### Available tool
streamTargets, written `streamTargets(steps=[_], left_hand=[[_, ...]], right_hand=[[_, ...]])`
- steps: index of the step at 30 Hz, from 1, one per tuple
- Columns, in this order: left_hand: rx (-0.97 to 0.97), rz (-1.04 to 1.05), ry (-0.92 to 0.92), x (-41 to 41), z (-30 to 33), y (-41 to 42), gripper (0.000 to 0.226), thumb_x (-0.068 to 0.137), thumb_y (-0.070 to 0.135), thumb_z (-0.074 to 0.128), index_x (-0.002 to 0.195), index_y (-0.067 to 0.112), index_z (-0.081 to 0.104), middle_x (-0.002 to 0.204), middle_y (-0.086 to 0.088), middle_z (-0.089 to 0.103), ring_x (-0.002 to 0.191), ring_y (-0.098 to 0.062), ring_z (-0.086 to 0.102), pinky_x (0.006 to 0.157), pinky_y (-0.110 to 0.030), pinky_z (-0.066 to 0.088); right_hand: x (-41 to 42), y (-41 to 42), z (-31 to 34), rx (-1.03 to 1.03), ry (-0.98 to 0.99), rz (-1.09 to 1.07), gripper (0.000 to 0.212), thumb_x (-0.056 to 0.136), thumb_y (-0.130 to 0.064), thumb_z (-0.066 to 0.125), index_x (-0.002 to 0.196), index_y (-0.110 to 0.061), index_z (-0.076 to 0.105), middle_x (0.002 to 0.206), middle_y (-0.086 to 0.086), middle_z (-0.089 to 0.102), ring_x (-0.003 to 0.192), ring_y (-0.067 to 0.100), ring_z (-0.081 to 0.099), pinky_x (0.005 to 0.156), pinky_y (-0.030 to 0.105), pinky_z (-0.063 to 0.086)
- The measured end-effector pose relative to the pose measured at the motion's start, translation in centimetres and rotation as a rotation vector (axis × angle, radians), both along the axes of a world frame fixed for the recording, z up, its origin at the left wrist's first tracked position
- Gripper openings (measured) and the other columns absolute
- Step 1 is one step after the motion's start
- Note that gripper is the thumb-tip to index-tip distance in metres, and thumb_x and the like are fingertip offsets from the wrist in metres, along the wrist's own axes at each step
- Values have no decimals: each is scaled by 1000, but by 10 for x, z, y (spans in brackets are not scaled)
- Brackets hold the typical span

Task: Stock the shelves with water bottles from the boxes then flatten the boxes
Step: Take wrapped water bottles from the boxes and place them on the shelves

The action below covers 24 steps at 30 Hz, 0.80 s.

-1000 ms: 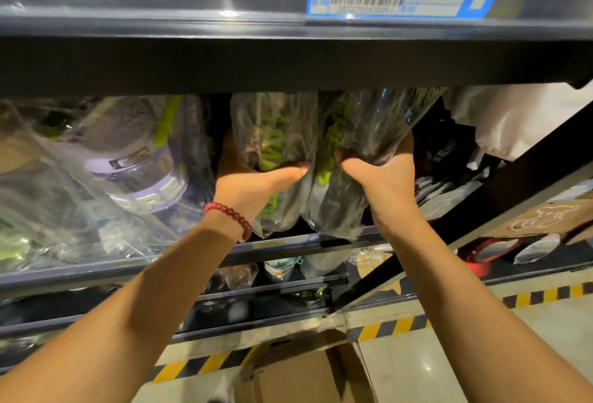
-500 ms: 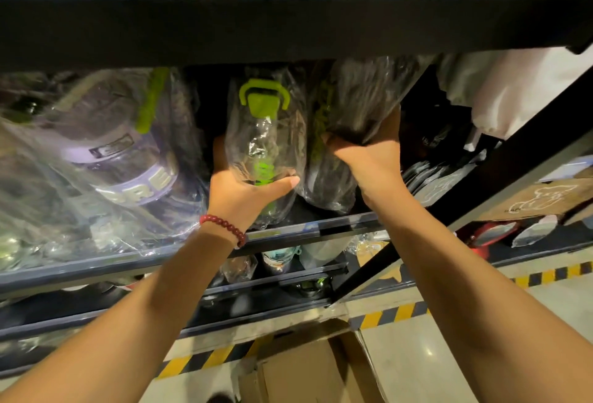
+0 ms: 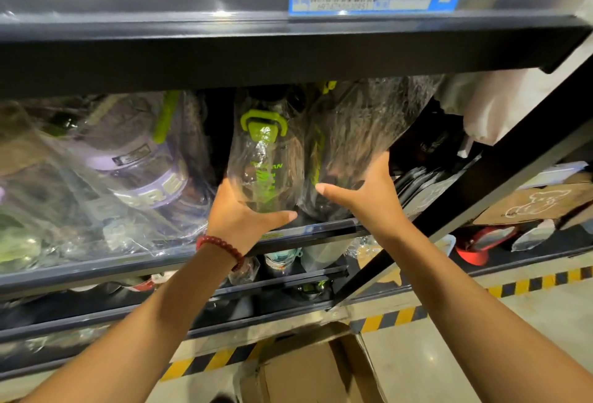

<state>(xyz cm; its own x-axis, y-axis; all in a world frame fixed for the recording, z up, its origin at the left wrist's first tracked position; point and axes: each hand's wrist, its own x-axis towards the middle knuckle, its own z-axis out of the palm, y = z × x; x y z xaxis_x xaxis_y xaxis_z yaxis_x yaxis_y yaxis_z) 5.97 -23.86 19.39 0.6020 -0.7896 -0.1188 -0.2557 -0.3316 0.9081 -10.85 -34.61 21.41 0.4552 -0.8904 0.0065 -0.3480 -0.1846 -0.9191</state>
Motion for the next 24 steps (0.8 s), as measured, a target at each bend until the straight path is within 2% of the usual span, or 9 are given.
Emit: streamTargets(steps=[5,7,12,14,17,19,21,22,24], left_hand=[[66,74,-60,-1,0,-6,48,61,26,88,95,17,57,79,9,59,70,-3,55,67,-20,47],[49,84,-34,-3,1,-9,42,63,25,87,94,16,59,86,6,62,79,-6,60,62,-12,44],[38,146,101,-11,1,-25,24,71,15,82,75,22,59,71,13,59,64,3,55,43,-1,38],[41,204,116,-9,-2,-34,22,70,20,83,75,20,61,71,10,61,63,-2,57,39,-4,38],[164,238,171,-2,-5,-45,32,75,29,79,68,15,51,69,3,52,56,-6,49,32,-6,35],[273,158,209,3,-8,-56,27,85,33,69,78,12,54,86,-8,59,68,-17,53,56,-6,47],[354,51,129,10,-8,-62,30,92,30,60,117,15,51,133,-15,51,113,-27,53,100,-23,38],[306,43,48,12,-9,-66,51,91,31,61,135,13,40,145,-11,39,130,-26,41,108,-28,28],[113,130,-46,15,-4,-73,77,83,30,71,145,10,28,151,-9,31,138,-25,31,110,-25,21]], right_hand=[[5,8,-8,-22,62,-49,84,76,-17,79,140,-21,24,121,-14,28,114,-1,30,94,12,26],[8,6,-13,-72,70,-87,77,75,-17,80,134,-20,30,120,-13,33,112,1,34,92,14,28],[15,-8,-16,-92,92,-119,57,72,-16,82,111,-16,40,104,-9,51,91,1,51,76,4,38],[19,-17,-22,-92,113,-132,60,69,-21,84,116,-8,49,108,0,59,95,9,59,80,16,47],[26,-27,-30,-89,145,-130,73,57,-45,79,118,-12,57,113,1,63,99,11,63,82,19,51],[29,-31,-32,-74,115,-154,71,59,-41,78,121,-14,56,115,1,62,98,9,62,86,23,53],[32,-35,-33,-84,56,-177,65,67,-19,80,124,-13,51,118,1,60,99,9,60,86,19,51],[33,-37,-33,-93,29,-182,65,69,-13,80,126,-13,48,118,-1,58,101,9,58,85,12,49],[38,-39,-32,-80,-61,-181,67,71,-6,80,127,-13,44,116,-8,54,103,4,55,84,1,42]])
